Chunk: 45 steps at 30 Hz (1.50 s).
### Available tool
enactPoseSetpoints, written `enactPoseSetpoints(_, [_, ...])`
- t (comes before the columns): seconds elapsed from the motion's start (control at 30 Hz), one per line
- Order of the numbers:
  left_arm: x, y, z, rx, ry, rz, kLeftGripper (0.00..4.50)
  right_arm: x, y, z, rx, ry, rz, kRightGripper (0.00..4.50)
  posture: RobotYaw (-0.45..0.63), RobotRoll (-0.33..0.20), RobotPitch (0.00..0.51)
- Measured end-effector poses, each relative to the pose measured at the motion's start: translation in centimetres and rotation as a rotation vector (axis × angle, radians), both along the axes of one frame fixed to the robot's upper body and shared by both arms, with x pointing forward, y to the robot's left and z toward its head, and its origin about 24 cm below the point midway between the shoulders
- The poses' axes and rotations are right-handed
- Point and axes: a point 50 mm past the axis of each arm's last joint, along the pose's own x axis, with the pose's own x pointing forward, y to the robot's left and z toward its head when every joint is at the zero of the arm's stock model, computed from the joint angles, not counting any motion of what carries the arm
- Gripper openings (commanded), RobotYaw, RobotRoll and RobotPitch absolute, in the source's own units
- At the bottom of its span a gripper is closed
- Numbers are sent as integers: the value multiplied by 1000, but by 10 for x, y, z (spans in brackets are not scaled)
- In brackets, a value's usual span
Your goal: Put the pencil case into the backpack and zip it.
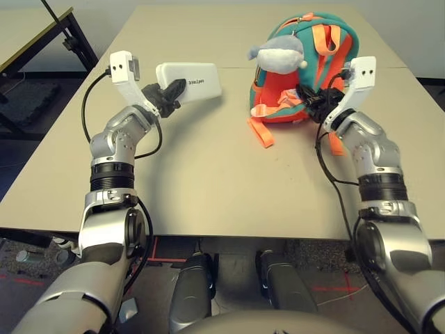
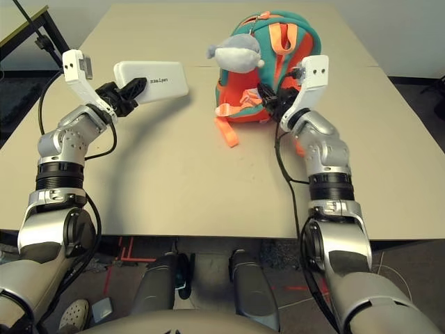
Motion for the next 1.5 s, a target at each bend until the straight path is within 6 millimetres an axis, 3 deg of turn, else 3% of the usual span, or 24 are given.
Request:
enactPoseSetpoints(0.37, [1, -9, -3, -9, 3, -19, 1282, -49, 18, 34, 97, 49, 130, 568, -197, 0, 117])
enactPoseSetpoints(0.63, [2, -17, -13, -14, 33, -48, 1282, -59, 24, 52, 66, 55, 183, 568, -214, 0, 117])
enactPoseSetpoints(0.7, [3, -19, -15, -15, 42, -51, 1282, -62, 19, 49, 26, 59, 175, 568, -214, 0, 117])
enactPoseSetpoints(1.0, [3, -18, -14, -10, 32, -52, 1281, -67, 14, -5, -114, 111, 138, 565, -200, 0, 119])
enactPoseSetpoints(1.2, [2, -12, -8, 5, 15, -47, 1279, -58, 11, -12, -133, 93, 108, 565, -185, 0, 118])
enactPoseSetpoints(1.33, [1, -4, 5, 20, -27, -57, 1279, -53, 13, -15, -140, 88, 95, 565, -180, 0, 118])
enactPoseSetpoints(1.5, [-7, 10, 39, 24, -111, -121, 1279, -48, 12, -17, -145, 88, 72, 565, -180, 0, 118])
